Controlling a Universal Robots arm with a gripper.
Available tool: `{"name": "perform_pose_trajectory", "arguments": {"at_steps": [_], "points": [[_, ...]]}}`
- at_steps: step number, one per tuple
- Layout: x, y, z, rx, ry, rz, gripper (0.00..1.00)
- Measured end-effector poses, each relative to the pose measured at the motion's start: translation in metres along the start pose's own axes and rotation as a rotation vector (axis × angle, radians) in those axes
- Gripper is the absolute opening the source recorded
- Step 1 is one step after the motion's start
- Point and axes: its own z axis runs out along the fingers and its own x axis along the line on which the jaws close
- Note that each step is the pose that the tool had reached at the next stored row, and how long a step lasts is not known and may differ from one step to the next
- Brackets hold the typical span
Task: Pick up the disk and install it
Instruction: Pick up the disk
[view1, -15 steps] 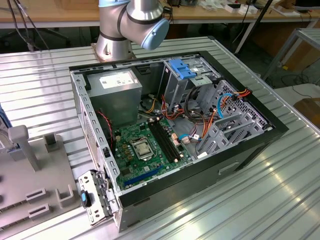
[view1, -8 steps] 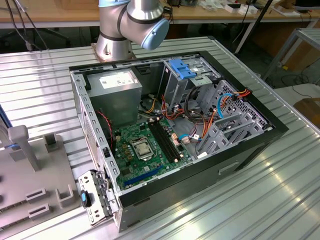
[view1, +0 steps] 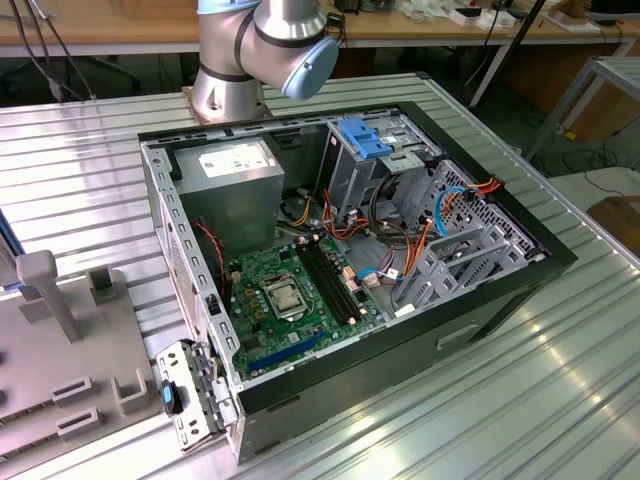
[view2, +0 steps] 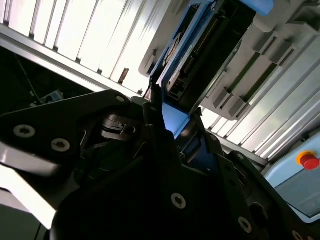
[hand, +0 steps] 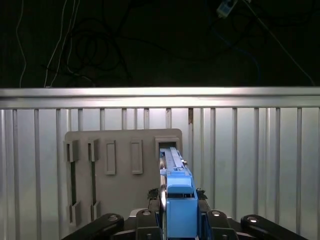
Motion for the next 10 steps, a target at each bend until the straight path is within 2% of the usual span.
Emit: {"name": "perform_pose_trajectory", "arguments": {"at_steps": [1, 7, 10], "points": [[0.0000, -0.0001, -0.0046, 0.0001, -0.0002, 0.000, 0.37], [0.0001, -0.0004, -0.0193, 0.0001, -0.0009, 0.000, 0.37], [0.0001, -0.0005, -0.0295, 0.0000, -0.0011, 0.000, 0.37]]}}
